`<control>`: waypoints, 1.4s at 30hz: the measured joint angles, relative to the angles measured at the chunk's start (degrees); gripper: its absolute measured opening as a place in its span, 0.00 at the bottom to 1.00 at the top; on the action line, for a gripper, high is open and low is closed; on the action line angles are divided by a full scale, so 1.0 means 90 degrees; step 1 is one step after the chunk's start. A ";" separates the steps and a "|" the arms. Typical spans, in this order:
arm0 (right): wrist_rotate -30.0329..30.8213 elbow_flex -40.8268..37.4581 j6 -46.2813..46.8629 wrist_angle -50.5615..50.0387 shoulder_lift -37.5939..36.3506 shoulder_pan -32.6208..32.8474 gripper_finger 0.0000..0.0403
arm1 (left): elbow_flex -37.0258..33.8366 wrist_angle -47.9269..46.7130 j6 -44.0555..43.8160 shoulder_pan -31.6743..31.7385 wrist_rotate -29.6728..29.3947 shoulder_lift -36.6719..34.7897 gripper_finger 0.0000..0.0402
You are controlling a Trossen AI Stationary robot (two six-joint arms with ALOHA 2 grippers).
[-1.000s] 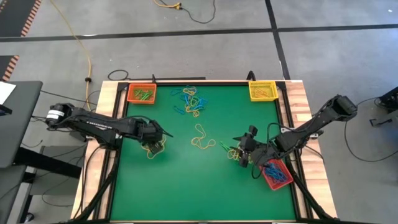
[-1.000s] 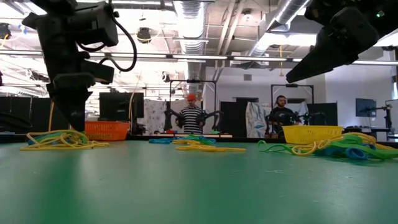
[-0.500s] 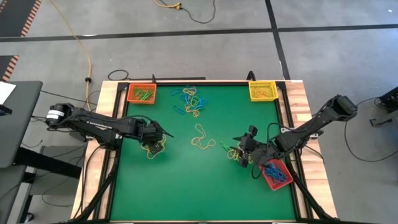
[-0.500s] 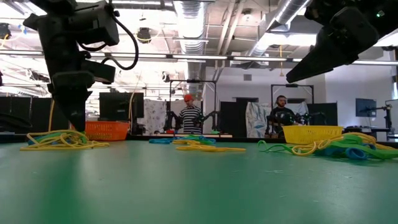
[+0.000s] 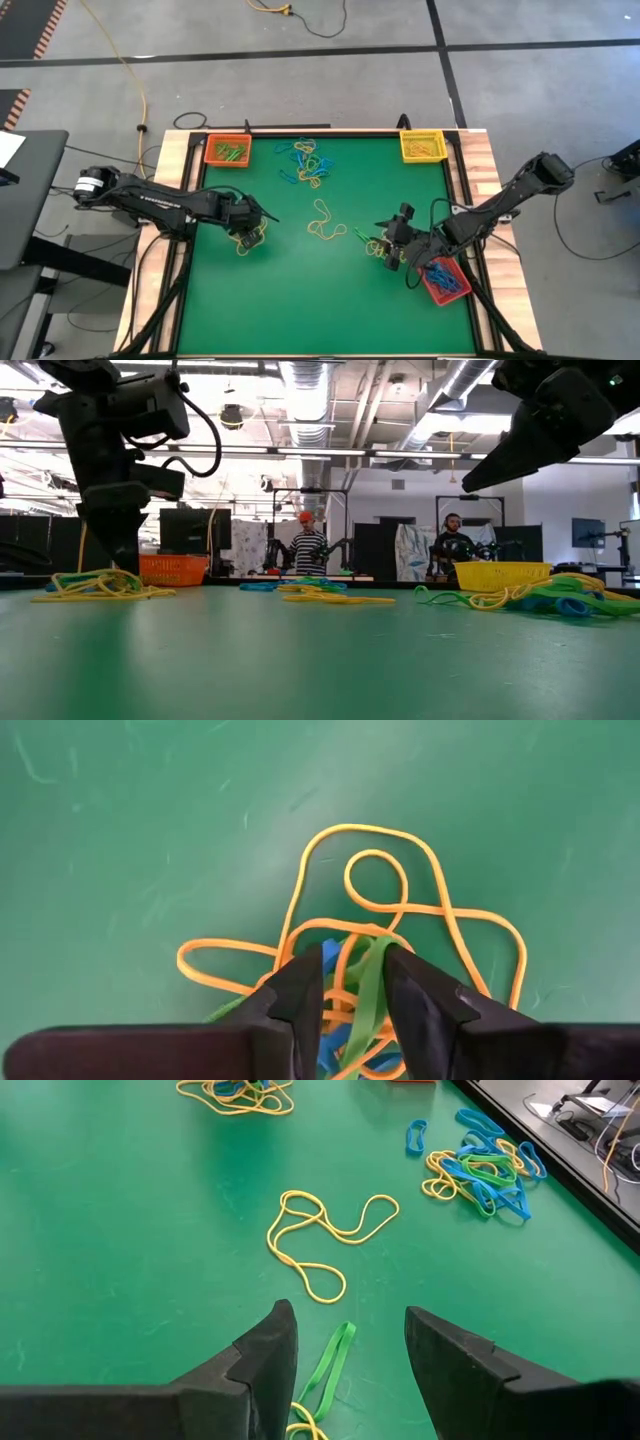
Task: Sort rubber bands into baskets
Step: Put the green rubber band into the orange bin
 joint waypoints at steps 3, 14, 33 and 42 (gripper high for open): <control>0.0000 0.0000 0.0000 0.0000 0.0000 -0.0001 0.53 | 0.0000 0.0005 0.0131 0.0000 0.0042 0.0000 0.19; 0.0000 0.0000 -0.0002 -0.0002 0.0000 -0.0002 0.53 | 0.0255 0.0012 0.0663 0.0000 -0.0377 0.0000 0.00; 0.0000 0.0000 -0.0005 -0.0017 0.0000 -0.0002 0.53 | 0.2404 -0.0992 0.1944 0.0028 -0.2319 -0.0005 0.00; 0.0007 0.0000 -0.0017 -0.0014 0.0000 -0.0015 0.53 | 0.2528 -0.1015 0.2430 0.1005 -0.2599 -0.0005 0.00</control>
